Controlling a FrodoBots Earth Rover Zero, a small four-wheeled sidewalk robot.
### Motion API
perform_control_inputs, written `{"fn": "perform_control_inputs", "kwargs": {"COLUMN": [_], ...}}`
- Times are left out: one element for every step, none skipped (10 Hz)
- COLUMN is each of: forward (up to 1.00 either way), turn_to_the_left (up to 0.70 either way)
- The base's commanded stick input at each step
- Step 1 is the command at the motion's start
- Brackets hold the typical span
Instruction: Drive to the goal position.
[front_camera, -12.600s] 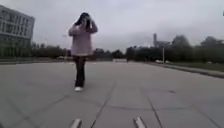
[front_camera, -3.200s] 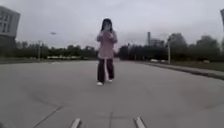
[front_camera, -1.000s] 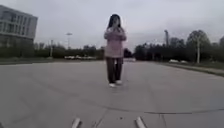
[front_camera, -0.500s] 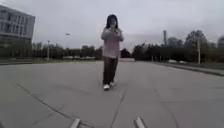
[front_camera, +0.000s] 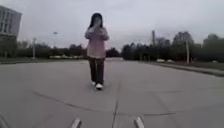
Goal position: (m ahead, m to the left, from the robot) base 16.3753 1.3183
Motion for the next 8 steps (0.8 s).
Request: {"fn": "perform_control_inputs", "kwargs": {"forward": [1.0, 1.0, 1.0, 1.0, 1.0, 1.0, 1.0, 1.0], "turn_to_the_left": [-0.09, 0.06, 0.06, 0.06, 0.06, -0.13, -0.18, 0.06]}}
